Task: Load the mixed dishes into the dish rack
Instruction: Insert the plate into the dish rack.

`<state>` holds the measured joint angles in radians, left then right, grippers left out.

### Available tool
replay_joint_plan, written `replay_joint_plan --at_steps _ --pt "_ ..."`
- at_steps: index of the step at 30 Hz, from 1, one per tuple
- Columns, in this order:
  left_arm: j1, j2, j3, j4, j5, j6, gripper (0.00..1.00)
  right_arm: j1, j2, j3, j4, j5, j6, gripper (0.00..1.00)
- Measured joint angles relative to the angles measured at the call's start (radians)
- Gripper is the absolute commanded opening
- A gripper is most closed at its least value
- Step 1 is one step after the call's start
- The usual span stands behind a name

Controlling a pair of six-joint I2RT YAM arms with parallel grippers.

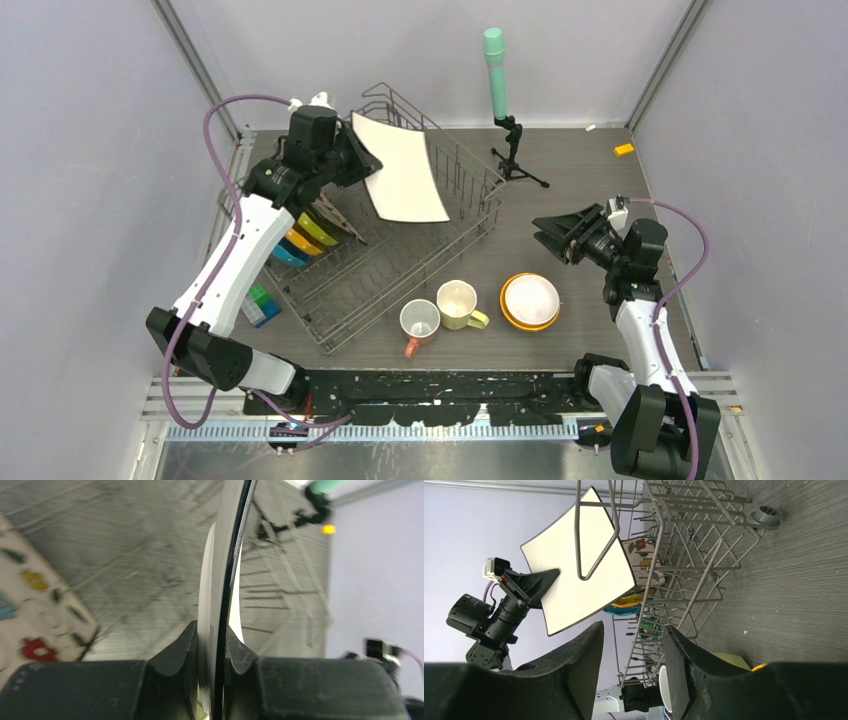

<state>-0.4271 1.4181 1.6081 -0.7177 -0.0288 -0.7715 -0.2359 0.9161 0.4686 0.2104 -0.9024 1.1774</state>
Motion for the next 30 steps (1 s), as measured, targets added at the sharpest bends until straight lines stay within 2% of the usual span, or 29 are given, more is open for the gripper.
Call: replay_joint_plan --at_steps 6,18,26,30 --pt "0.043 -0.009 0.000 -0.138 -0.184 0.002 0.00 0.000 0.001 0.001 -0.021 0.003 -0.021 0.53" --pt "0.097 -0.014 0.083 -0.246 -0.436 -0.006 0.00 -0.002 0.027 0.002 -0.047 0.003 -0.059 0.53" --pt "0.119 0.138 0.288 -0.332 -0.495 -0.013 0.00 -0.002 0.044 0.006 -0.054 0.001 -0.077 0.52" --pt "0.122 0.199 0.321 -0.355 -0.503 -0.028 0.00 -0.002 0.069 0.006 -0.049 -0.001 -0.076 0.52"
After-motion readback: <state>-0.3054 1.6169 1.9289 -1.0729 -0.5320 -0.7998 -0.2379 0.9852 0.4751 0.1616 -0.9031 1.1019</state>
